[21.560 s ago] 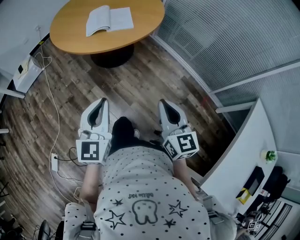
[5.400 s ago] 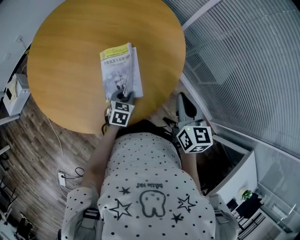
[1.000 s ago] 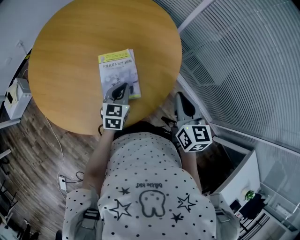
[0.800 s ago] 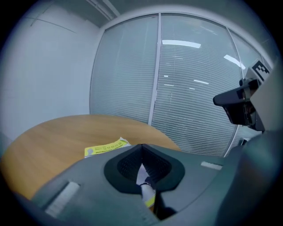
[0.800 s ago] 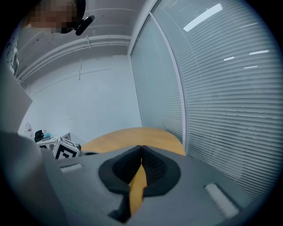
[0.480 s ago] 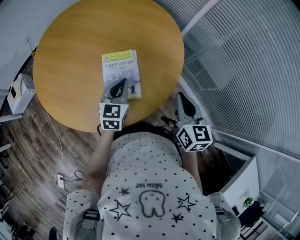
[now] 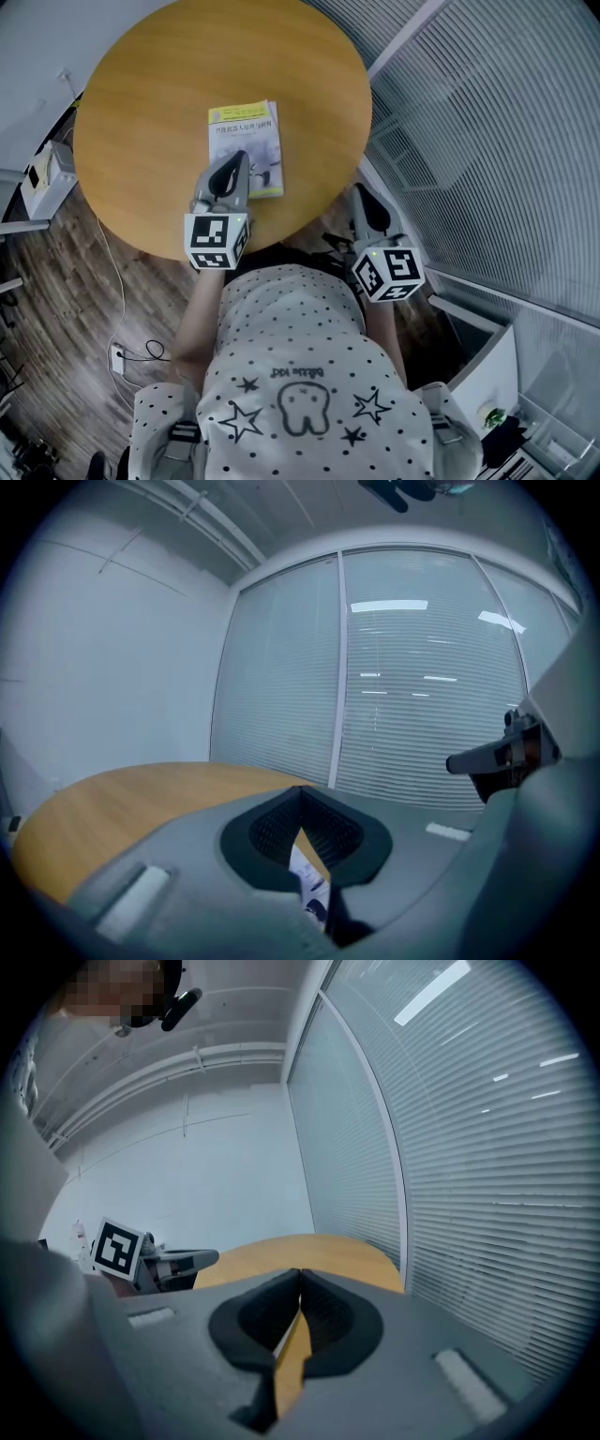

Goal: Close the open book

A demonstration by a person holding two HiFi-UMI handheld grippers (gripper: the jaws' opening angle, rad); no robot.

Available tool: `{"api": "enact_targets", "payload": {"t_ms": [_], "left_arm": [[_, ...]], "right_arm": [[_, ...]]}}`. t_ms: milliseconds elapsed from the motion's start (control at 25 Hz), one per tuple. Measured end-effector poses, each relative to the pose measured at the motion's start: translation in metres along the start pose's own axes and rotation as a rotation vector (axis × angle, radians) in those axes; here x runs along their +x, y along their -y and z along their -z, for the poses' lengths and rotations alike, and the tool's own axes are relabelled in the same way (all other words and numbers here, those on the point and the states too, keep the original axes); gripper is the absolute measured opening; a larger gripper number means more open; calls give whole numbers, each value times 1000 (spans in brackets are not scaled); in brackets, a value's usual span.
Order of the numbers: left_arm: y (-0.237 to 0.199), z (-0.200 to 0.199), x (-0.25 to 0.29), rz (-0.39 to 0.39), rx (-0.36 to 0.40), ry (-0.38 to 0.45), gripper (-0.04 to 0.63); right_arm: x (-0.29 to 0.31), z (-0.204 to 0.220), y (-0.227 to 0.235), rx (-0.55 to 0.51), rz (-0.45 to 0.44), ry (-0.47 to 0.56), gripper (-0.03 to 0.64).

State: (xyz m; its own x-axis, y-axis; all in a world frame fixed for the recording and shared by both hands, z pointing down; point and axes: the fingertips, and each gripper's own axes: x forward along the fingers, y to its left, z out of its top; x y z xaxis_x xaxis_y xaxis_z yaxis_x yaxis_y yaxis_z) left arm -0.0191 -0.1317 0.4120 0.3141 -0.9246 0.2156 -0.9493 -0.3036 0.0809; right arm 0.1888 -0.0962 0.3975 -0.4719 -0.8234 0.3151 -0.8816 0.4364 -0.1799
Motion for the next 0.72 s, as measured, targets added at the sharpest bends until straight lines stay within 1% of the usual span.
{"api": "enact_targets", "payload": {"t_ms": [80, 320, 520, 720], "left_arm": [[2, -11, -7, -8, -3, 27, 9], [3, -38, -28, -24, 19, 93, 9], [-11, -51, -57, -78, 23, 130, 9], [-26, -57, -81, -138, 16, 159, 9]], "right_arm": [[0, 1, 2, -2, -6, 0, 5], [4, 3, 5, -2, -15, 1, 5], [6, 1, 1, 3, -24, -5, 5], [9, -9, -7, -6, -48, 18, 5]]}}
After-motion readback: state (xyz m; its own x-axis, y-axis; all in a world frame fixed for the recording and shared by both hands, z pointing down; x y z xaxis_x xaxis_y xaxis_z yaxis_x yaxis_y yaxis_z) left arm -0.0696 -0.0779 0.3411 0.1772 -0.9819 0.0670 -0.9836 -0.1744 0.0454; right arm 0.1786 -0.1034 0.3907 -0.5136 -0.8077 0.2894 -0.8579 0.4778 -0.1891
